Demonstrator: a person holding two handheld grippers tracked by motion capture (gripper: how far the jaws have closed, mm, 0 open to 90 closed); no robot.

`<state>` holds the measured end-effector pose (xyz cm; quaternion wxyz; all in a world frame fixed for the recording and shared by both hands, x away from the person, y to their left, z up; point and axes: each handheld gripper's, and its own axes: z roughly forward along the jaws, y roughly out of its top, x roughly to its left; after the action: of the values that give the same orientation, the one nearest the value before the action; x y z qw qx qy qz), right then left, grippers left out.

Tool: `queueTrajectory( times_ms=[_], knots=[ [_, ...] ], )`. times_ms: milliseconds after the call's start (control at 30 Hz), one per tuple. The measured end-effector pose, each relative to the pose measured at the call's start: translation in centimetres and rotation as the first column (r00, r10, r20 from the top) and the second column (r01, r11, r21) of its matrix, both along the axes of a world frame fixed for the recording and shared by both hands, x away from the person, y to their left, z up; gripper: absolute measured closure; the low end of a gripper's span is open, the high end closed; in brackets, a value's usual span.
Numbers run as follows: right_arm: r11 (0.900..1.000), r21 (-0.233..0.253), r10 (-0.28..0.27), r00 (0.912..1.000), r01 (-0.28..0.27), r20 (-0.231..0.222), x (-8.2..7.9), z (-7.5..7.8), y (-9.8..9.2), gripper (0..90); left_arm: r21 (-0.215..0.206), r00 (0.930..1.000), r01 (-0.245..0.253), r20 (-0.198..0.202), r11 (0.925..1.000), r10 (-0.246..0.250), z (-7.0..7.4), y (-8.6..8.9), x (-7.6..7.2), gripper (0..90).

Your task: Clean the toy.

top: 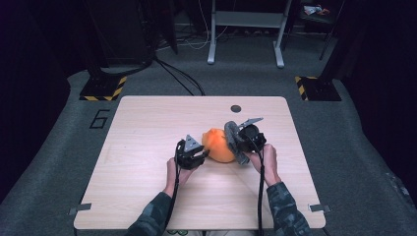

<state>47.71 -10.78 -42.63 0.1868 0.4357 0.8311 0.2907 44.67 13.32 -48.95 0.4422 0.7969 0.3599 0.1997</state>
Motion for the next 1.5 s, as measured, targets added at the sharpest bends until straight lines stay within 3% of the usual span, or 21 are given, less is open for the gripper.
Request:
queueTrajectory(
  times_ms=[67,233,367,433,533,700,867,1033,1200,1300,1367,1400,1500],
  knots=[
    [1.000,0.001,0.003,1.0000,-0.003,0.001,0.2,0.0,-0.1,72.3,0.017,1.0000,0.001,0.003,0.9999,-0.001,-0.1,0.1,0.2,52.8],
    [1.000,-0.004,0.001,1.0000,-0.001,0.000,0.5,-0.1,-0.2,72.3,0.057,0.9993,0.036,-0.009,0.9977,-0.036,-0.3,-0.3,0.9,43.5],
    [1.000,-0.010,0.001,1.0000,-0.001,-0.001,0.7,-0.1,-0.2,72.4,0.079,0.9973,0.073,-0.014,0.9942,-0.072,-0.2,-0.7,1.3,42.3],
    [1.000,-0.014,-0.003,1.0000,0.003,0.000,0.9,-0.1,-0.2,72.4,0.085,0.9957,0.093,-0.006,0.9921,-0.092,-0.2,-1.0,1.4,46.3],
    [1.000,-0.011,-0.023,0.9997,0.023,0.004,1.2,-0.2,-0.3,72.4,0.098,0.9953,0.095,0.007,0.9906,-0.096,-0.4,-1.7,1.2,59.4],
    [0.999,0.007,-0.036,0.9993,0.036,0.007,1.3,-0.3,-0.5,72.4,0.089,0.9971,0.072,0.019,0.9934,-0.074,-0.3,-1.9,1.1,76.7],
    [0.998,0.034,-0.050,0.9984,0.049,0.025,1.1,0.1,-1.2,72.3,0.053,0.9982,0.059,0.005,0.9968,-0.060,0.1,-1.8,0.8,79.9],
    [0.998,0.049,-0.050,0.9967,0.047,0.064,0.2,1.5,-1.4,72.2,0.015,0.9985,0.048,-0.024,0.9987,-0.048,0.8,-1.8,0.4,80.7],
    [0.998,0.051,0.018,0.9933,-0.024,0.114,-1.2,3.7,0.4,72.2,-0.019,0.9980,0.039,-0.050,0.9991,-0.040,1.8,-1.7,-0.2,80.8],
    [0.997,0.043,0.052,0.9919,-0.057,0.116,-1.4,3.9,1.3,72.1,-0.032,0.9973,0.037,-0.063,0.9988,-0.039,1.9,-1.6,-0.4,80.6],
    [0.996,0.024,0.080,0.9904,-0.083,0.113,-1.3,3.6,2.3,72.1,-0.016,0.9969,0.035,-0.070,0.9993,-0.036,1.8,-1.8,-0.5,80.5],
    [0.997,-0.019,0.082,0.9895,-0.081,0.119,-1.0,2.9,3.1,72.1,-0.005,0.9968,0.026,-0.075,0.9996,-0.027,1.5,-1.8,-0.5,80.3],
    [0.996,-0.021,0.084,0.9907,-0.082,0.107,-0.7,2.5,3.3,72.1,-0.007,0.9962,0.023,-0.084,0.9997,-0.023,1.3,-1.5,-0.3,80.0]
  ],
)
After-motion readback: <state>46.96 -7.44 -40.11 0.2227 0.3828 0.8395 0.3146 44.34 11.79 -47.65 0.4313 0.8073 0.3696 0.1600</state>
